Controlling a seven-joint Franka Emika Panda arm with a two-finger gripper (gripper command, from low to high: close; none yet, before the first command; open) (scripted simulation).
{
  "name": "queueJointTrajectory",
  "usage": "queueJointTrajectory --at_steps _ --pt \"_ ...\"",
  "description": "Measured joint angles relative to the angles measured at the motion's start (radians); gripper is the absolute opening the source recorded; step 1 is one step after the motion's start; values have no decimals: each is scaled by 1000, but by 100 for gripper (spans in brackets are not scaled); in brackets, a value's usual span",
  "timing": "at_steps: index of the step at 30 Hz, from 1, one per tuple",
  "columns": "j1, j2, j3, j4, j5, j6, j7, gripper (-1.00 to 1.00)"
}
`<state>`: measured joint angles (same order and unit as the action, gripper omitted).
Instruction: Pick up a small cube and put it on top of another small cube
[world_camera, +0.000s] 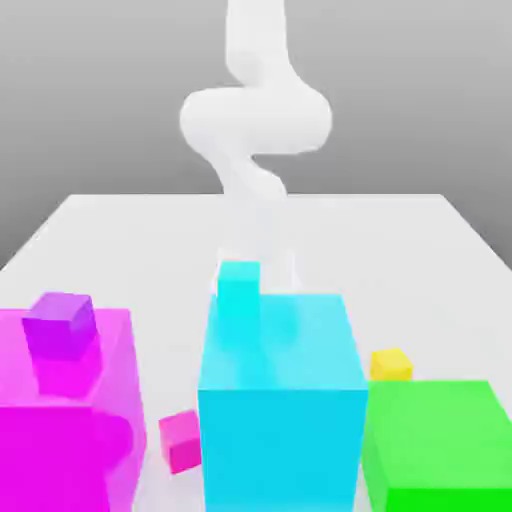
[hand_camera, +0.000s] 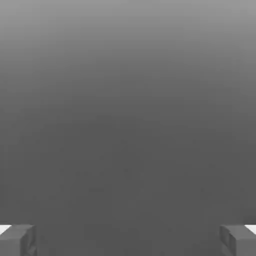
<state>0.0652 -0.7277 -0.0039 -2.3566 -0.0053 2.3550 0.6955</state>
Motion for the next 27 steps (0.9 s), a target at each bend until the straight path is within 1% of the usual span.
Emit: queueJointTrajectory --at_steps 15,20,23,27 --pt "377 442 -15 -344 -8 335 -656 0" --pt "477 587 7 -457 5 446 -882 0" --pt "529 674 39 -525 8 511 -1015 0" --pt "545 810 40 -534 -14 620 -1053 0"
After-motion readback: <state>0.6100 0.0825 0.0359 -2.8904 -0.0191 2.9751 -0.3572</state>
